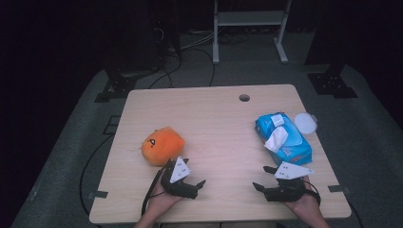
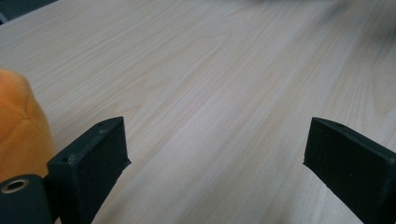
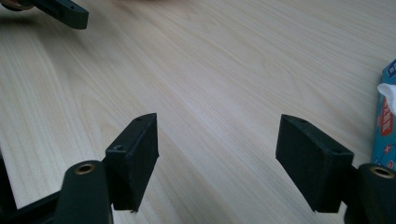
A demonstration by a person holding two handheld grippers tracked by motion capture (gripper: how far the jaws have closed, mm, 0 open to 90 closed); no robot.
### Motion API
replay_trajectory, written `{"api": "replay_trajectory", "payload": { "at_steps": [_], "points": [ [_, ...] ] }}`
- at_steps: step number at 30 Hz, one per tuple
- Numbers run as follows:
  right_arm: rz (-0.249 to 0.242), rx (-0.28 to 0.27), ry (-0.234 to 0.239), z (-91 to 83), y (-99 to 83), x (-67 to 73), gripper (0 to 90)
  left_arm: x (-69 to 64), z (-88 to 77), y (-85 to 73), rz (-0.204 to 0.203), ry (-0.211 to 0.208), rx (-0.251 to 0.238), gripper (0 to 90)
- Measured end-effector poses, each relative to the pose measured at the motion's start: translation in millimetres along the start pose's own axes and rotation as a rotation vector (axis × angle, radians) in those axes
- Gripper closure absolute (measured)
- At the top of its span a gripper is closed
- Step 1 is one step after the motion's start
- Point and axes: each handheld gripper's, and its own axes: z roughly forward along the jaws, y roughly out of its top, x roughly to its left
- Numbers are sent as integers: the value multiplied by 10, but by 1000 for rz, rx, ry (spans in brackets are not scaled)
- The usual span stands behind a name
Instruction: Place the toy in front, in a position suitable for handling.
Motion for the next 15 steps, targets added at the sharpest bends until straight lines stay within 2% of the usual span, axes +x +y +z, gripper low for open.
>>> {"api": "replay_trajectory", "payload": {
  "at_steps": [2,6,9,11,14,15],
  "points": [
    [6,0,0,6,-1,-9,279,19,-11,-3,-13,-21,-20,58],
    [12,-6,-3,8,3,-11,278,42,-34,-3,-13,-9,-32,58],
    [11,-4,-4,9,6,-6,278,62,-62,21,-36,-6,-52,58],
    [11,-3,-4,11,6,0,278,87,-139,130,-71,-21,-103,58],
    [10,-2,-7,15,9,9,277,103,-238,282,-62,-11,-143,58],
    [5,1,-9,20,10,9,276,103,-238,282,-62,-11,-143,58]
  ]
}}
